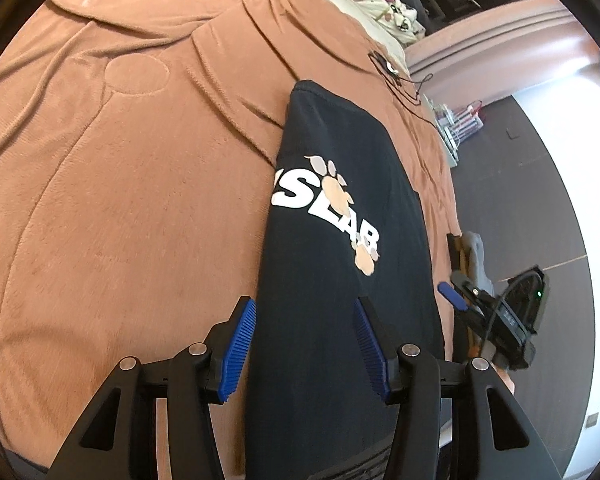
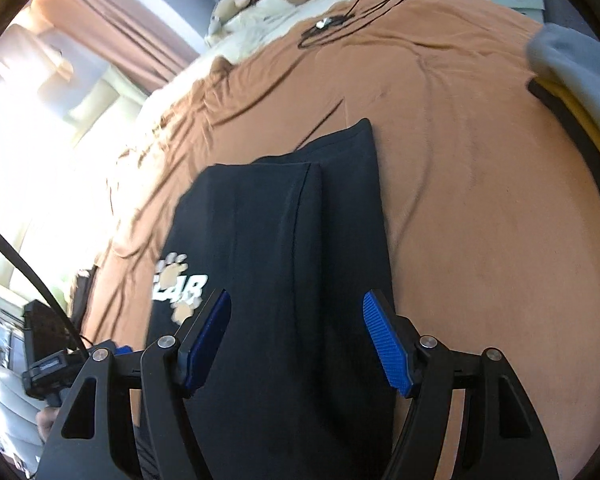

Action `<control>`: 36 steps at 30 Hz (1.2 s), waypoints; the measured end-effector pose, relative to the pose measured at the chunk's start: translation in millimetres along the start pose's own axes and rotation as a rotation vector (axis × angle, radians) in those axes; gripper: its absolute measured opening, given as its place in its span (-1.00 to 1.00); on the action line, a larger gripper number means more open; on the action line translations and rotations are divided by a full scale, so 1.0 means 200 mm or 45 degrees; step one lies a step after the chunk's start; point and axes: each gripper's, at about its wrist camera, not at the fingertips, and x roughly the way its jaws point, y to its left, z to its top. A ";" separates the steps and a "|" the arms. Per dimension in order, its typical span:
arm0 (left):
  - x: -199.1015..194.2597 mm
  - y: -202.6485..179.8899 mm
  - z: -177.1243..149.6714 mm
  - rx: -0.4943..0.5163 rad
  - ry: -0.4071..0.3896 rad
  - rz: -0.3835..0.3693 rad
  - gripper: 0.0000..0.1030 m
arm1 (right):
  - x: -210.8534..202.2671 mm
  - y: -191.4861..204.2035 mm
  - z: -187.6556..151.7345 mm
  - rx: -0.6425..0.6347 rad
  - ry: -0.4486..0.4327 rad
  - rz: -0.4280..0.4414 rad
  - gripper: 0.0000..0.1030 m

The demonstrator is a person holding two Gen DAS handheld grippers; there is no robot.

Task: Fold small clothes

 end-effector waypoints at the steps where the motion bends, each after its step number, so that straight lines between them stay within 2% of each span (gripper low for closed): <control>1: 0.01 0.01 0.01 -0.009 -0.002 0.000 0.02 | 0.04 0.01 0.04 -0.018 0.013 -0.014 0.31; 10: 0.03 0.08 0.06 -0.072 -0.023 0.002 0.02 | 0.31 0.06 0.23 -0.103 0.111 -0.063 0.27; 13: 0.06 0.10 0.04 -0.082 -0.013 0.000 0.02 | 0.37 0.06 0.27 -0.110 0.117 -0.073 0.08; 15: 0.07 0.10 0.03 -0.078 -0.006 0.008 0.02 | 0.38 0.04 0.29 -0.110 0.118 -0.074 -0.20; 16: 0.07 0.10 0.03 -0.077 -0.005 0.008 0.02 | 0.38 0.04 0.30 -0.098 0.120 -0.075 -0.27; 18: 0.08 0.10 0.03 -0.074 -0.007 0.008 0.02 | 0.38 0.03 0.32 -0.086 0.111 -0.067 -0.70; 21: 0.08 0.10 0.03 -0.076 -0.012 0.006 0.02 | 0.34 0.06 0.34 -0.117 0.087 -0.058 -0.91; 28: 0.04 0.11 0.01 -0.086 -0.027 -0.010 0.02 | 0.22 0.22 0.27 -0.280 0.023 0.021 -0.97; 36: -0.06 0.13 -0.01 -0.102 -0.068 -0.022 0.02 | 0.14 0.40 0.16 -0.390 0.019 0.066 -0.98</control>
